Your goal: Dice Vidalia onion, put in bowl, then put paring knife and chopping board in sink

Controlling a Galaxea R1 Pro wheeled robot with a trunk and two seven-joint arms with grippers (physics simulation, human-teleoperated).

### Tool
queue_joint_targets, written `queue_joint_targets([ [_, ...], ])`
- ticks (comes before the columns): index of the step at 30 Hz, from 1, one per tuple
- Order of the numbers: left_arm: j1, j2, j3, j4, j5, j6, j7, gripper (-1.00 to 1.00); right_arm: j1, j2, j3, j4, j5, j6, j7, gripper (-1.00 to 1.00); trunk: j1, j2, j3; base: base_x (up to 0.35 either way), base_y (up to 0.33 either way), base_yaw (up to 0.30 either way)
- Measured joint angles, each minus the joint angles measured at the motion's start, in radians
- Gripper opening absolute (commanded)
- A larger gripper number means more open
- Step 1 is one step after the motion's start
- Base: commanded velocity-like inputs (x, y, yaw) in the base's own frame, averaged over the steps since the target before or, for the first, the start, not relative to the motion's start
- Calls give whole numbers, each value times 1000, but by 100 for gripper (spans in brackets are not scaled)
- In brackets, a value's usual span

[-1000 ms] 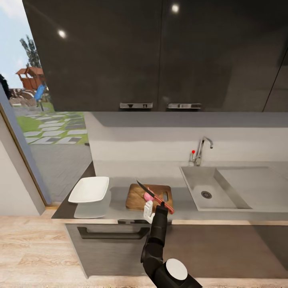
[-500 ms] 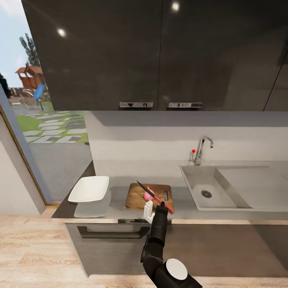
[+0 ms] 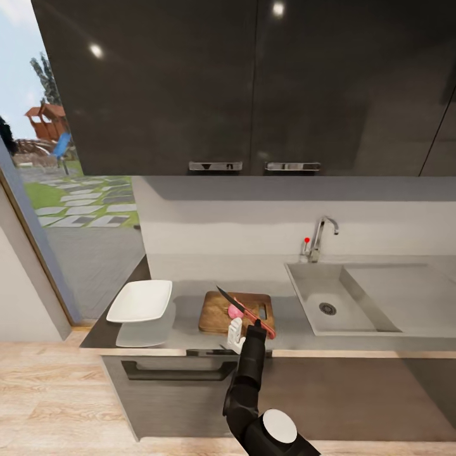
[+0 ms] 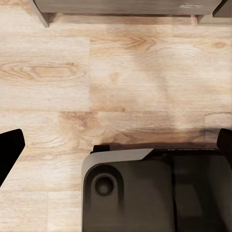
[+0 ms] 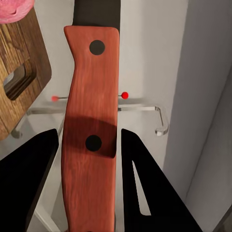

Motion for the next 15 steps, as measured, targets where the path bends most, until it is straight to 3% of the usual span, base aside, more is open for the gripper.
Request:
queue_joint_targets([
  [15, 0, 0, 0, 2, 0, 0, 0, 100, 1, 0, -3, 1, -2, 0, 2, -100, 0, 0, -6, 1, 0, 0],
])
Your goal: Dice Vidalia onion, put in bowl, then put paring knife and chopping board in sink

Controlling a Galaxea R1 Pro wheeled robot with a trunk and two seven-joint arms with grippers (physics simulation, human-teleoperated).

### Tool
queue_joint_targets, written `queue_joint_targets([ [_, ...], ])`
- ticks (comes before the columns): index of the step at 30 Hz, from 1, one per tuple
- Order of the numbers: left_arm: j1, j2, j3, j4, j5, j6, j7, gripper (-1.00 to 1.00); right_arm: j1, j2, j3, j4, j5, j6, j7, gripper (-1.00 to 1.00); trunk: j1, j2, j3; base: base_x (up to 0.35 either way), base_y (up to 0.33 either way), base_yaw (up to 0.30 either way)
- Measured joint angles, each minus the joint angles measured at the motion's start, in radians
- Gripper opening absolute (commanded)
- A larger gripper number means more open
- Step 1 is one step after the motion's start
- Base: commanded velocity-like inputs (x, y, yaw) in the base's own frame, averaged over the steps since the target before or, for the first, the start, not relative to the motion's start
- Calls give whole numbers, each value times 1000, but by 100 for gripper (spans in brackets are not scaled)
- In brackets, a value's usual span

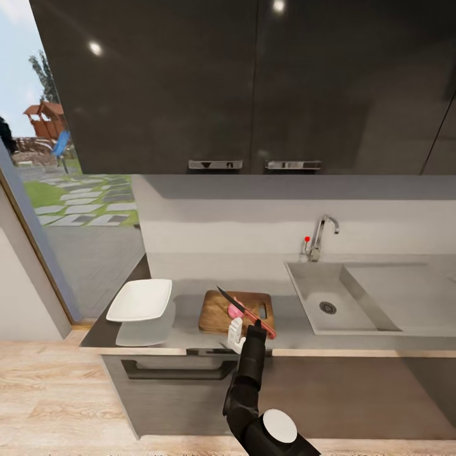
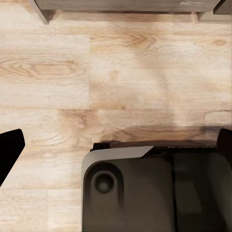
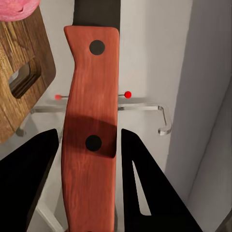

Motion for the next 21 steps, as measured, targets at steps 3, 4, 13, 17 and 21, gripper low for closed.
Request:
queue_joint_targets([
  [3, 0, 0, 0, 3, 0, 0, 0, 100, -1, 0, 1, 0, 0, 0, 0, -100, 0, 0, -4, 0, 0, 0],
  [4, 0, 0, 0, 3, 0, 0, 0, 100, 0, 0, 1, 0, 0, 0, 0, -100, 0, 0, -6, 0, 0, 0],
  [13, 0, 0, 0, 4, 0, 0, 0, 100, -1, 0, 2, 0, 0, 0, 0, -100, 0, 0, -17, 0, 0, 0],
  [17, 0, 0, 0, 4, 0, 0, 0, 100, -1, 0, 2, 0, 0, 0, -1, -100, 0, 0, -18, 0, 0, 0],
  [21, 0, 0, 0, 4, 0, 0, 0, 100, -1, 0, 2, 0, 0, 0, -1, -100, 0, 0, -18, 0, 0, 0],
])
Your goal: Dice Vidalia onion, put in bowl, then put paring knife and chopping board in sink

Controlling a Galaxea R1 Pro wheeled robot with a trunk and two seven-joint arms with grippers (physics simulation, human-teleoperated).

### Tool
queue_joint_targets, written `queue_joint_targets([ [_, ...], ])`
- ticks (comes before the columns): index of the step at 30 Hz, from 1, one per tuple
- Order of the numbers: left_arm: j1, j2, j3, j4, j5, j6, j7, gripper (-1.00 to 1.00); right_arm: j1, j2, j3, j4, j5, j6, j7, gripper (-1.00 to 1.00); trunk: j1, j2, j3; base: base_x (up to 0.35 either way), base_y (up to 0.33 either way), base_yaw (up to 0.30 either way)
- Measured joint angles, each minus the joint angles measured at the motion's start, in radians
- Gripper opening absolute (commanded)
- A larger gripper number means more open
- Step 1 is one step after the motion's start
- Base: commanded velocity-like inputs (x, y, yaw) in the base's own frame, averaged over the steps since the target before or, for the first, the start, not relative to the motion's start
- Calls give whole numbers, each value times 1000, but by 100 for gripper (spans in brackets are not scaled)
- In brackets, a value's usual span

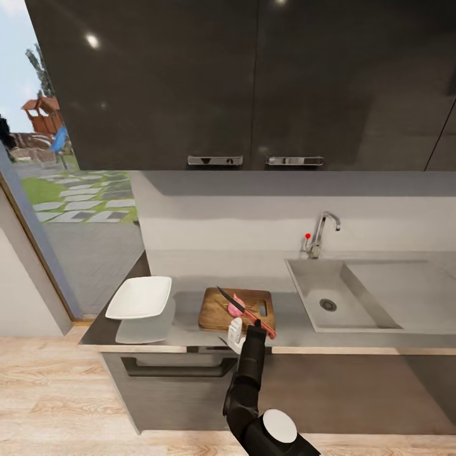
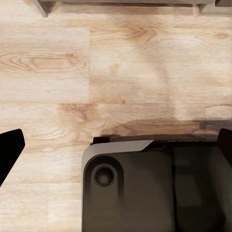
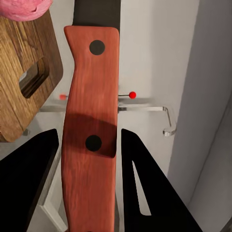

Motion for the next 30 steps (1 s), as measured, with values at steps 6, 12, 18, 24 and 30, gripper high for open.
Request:
queue_joint_targets([
  [6, 0, 0, 0, 1, 0, 0, 0, 100, 0, 0, -2, 0, 0, 0, 1, -100, 0, 0, 0, 10, 0, 0],
  [12, 0, 0, 0, 1, 0, 0, 0, 100, 0, 0, -2, 0, 0, 0, 0, -100, 0, 0, 0, 116, 0, 0],
  [18, 0, 0, 0, 2, 0, 0, 0, 100, 0, 0, -3, 0, 0, 0, 1, -100, 0, 0, 0, 28, 0, 0],
  [24, 0, 0, 0, 2, 0, 0, 0, 100, 0, 0, -3, 0, -1, 0, 1, -100, 0, 0, -3, 3, 0, 0],
  [30, 0, 0, 0, 2, 0, 0, 0, 100, 0, 0, -3, 1, -2, 0, 1, -100, 0, 0, -8, 0, 0, 0],
])
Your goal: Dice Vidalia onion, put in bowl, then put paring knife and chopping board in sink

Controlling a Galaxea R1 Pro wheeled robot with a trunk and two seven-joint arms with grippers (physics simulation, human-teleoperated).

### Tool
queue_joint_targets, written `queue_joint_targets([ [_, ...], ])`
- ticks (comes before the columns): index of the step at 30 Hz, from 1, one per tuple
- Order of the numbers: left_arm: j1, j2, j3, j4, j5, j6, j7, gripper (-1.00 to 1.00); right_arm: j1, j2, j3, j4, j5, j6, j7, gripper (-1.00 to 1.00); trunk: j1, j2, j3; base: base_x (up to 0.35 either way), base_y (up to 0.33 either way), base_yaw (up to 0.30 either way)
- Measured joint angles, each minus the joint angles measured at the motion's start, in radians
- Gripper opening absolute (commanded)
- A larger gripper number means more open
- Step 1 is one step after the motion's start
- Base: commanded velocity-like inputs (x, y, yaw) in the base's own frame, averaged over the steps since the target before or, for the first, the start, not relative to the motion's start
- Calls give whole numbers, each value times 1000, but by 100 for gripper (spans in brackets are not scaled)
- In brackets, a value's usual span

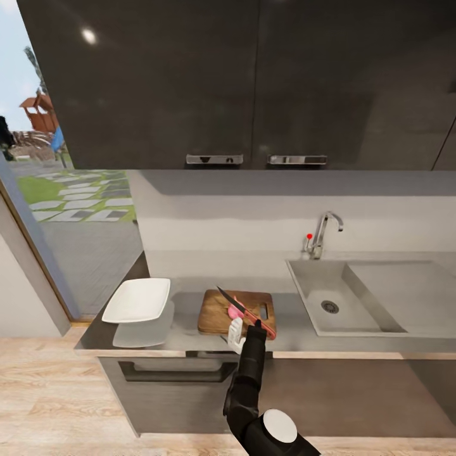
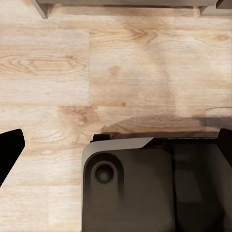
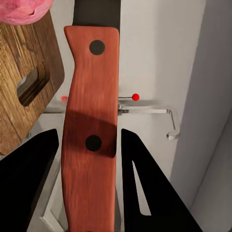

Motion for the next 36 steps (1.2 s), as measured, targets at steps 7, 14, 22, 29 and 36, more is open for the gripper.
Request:
queue_joint_targets([
  [7, 0, 0, 0, 0, 0, 0, 0, 100, 0, 0, 0, 0, -1, 0, 1, -100, 0, 0, -10, 0, 0, 0],
  [14, 0, 0, 0, 0, 0, 0, 0, 100, 0, 0, 0, 0, -2, 0, 1, -100, 0, 0, -20, 0, 0, 0],
  [22, 0, 0, 0, 0, 0, 0, 0, 100, 0, 0, 0, 0, -2, 0, 2, -100, 0, 0, -33, 0, 0, 0],
  [29, 0, 0, 0, 0, 0, 0, 0, 100, 0, 0, 0, 0, -1, 0, 2, -100, 0, 0, -44, 0, 0, 0],
  [36, 0, 0, 0, 0, 0, 0, 0, 100, 0, 0, 0, 0, -1, 0, 2, -100, 0, 0, -55, 0, 0, 0],
])
